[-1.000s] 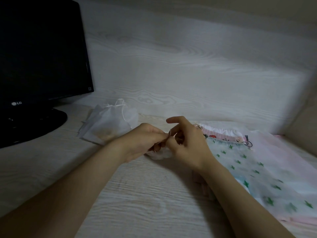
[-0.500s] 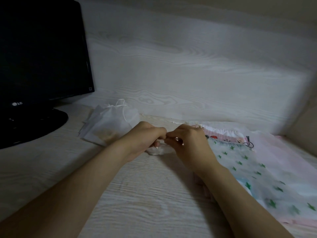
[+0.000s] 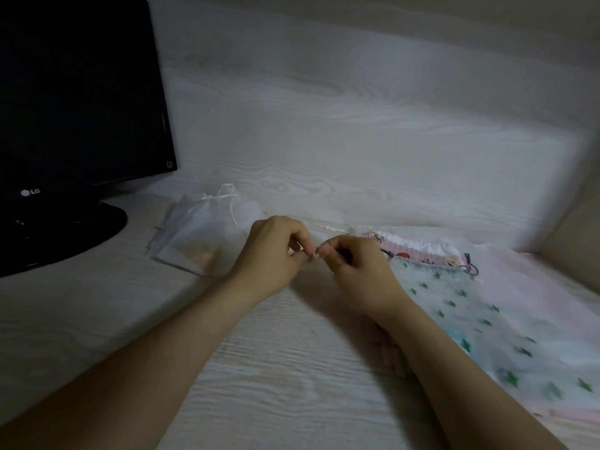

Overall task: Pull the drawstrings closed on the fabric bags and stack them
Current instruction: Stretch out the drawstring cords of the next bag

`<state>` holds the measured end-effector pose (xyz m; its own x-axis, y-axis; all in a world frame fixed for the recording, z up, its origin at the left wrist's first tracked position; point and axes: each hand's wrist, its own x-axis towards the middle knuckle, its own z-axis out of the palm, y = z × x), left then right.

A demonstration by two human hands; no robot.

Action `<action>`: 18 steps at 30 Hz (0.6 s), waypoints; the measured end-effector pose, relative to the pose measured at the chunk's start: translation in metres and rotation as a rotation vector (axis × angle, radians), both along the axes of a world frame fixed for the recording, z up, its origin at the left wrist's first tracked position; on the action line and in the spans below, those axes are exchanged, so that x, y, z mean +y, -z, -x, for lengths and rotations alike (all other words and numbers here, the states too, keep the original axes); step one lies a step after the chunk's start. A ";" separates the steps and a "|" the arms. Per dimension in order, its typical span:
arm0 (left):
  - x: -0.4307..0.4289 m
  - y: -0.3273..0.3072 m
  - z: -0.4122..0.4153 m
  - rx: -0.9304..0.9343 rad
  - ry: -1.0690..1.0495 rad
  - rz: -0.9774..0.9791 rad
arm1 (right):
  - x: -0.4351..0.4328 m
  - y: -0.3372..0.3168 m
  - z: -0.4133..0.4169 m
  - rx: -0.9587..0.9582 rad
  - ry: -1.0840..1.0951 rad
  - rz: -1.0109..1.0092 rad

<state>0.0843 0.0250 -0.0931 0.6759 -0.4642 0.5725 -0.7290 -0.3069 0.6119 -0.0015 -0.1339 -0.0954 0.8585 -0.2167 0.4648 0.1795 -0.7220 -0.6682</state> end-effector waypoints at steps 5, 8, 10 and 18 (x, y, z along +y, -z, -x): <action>0.001 -0.001 0.004 -0.034 -0.007 -0.024 | 0.001 -0.001 0.001 0.025 -0.010 -0.232; -0.001 -0.002 0.010 0.007 0.064 -0.013 | 0.001 -0.004 0.004 -0.029 -0.014 -0.307; -0.002 -0.001 0.010 0.031 0.096 0.023 | 0.000 -0.004 0.004 -0.070 -0.028 -0.312; 0.000 -0.003 0.008 0.078 0.083 0.073 | -0.002 -0.004 0.005 -0.075 -0.021 -0.334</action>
